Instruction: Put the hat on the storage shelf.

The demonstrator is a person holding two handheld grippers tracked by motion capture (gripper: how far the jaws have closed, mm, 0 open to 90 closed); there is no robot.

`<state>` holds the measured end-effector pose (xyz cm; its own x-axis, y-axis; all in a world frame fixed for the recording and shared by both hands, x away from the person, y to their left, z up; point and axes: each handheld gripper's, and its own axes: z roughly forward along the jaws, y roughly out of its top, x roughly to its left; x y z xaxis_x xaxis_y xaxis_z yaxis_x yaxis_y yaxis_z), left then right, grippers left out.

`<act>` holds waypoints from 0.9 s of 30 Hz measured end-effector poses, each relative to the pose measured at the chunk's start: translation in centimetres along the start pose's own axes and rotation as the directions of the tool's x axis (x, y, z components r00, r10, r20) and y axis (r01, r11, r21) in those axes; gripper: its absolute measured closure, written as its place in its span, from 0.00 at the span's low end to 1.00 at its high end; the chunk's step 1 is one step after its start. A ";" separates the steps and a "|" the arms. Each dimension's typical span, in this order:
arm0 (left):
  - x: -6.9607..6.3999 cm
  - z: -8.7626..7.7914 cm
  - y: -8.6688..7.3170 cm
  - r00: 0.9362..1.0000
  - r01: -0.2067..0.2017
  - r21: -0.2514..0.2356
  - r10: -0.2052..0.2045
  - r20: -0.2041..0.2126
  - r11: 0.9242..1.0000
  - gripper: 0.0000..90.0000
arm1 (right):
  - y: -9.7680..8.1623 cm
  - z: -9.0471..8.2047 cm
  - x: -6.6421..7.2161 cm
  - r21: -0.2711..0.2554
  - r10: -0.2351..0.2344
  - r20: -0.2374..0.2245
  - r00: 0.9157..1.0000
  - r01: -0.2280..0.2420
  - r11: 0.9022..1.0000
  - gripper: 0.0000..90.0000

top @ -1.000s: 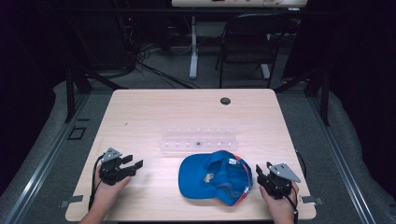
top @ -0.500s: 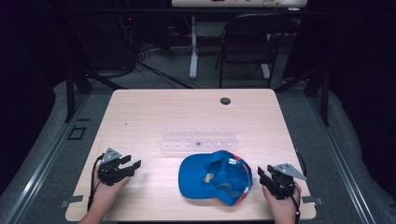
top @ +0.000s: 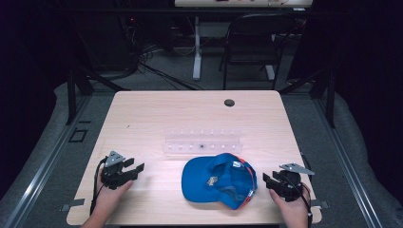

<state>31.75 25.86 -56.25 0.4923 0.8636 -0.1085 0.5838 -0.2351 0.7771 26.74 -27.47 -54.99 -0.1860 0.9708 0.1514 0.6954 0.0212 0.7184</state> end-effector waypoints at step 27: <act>-0.3 0.2 0.0 1.000 -0.017 0.012 0.017 0.016 1.000 0.53 | 4.2 -2.3 0.1 0.240 0.116 -0.183 0.976 -0.070 0.968 0.72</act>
<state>31.74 25.46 -56.37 0.5122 0.8524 -0.1053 0.5828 -0.2549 0.7716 28.09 -27.84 -50.43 -0.2275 0.9066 0.3553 0.8531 0.0097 0.5217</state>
